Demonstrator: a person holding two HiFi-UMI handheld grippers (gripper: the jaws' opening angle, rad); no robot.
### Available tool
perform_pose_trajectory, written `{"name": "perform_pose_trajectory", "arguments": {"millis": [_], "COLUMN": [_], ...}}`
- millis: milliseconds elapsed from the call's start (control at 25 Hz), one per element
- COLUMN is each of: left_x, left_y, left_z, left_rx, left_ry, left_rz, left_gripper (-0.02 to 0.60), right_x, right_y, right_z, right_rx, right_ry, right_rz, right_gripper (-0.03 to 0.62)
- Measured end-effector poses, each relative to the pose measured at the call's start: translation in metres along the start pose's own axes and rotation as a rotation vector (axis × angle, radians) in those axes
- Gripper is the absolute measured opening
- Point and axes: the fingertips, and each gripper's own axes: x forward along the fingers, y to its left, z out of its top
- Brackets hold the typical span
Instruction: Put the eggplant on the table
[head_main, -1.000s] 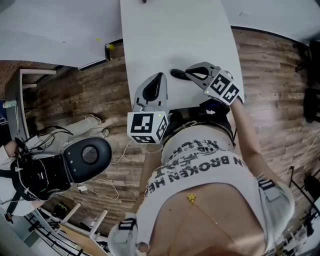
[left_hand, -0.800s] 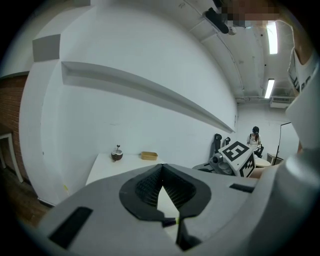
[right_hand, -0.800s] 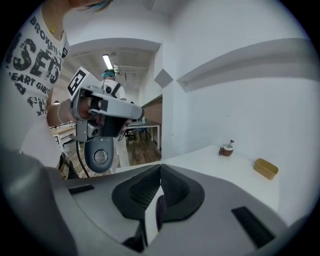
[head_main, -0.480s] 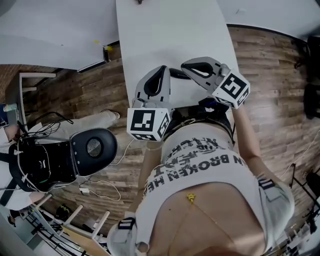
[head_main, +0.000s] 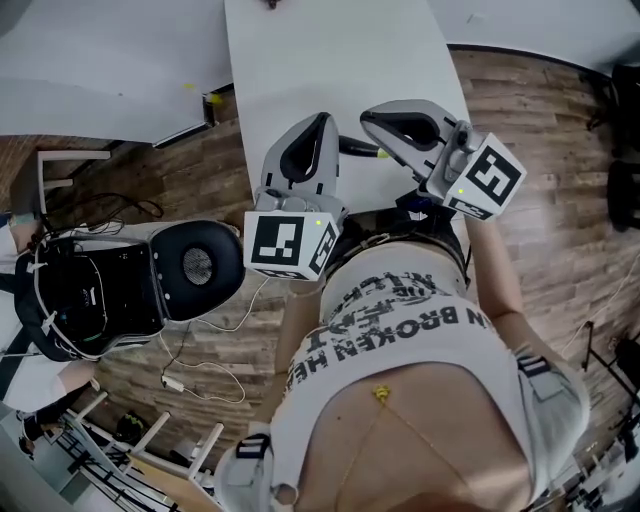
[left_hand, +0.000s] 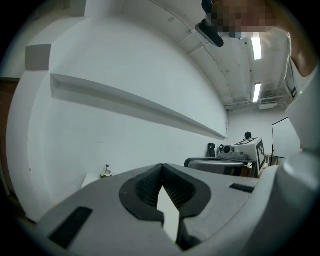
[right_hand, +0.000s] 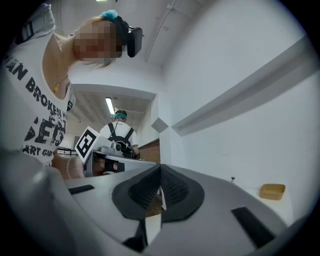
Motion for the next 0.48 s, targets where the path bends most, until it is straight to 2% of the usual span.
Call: {"name": "perform_pose_trajectory", "arguments": {"millis": [200,480], "left_x": [-0.002,0.012], "left_y": [-0.003,0.008], "left_z": [0.009,-0.001], "left_rx": [0.005,-0.006], "left_ry": [-0.021,-0.017], "left_rz": [-0.017,-0.038], "left_gripper": [0.005,0.005], "right_x": [-0.001,0.007], "right_y": [0.001,-0.016], "right_z": [0.016,0.006], "right_rx": [0.048,0.049], "right_ry": [-0.076,-0.067], "right_rz": [0.003,-0.021], "right_gripper": [0.008,0.008]}}
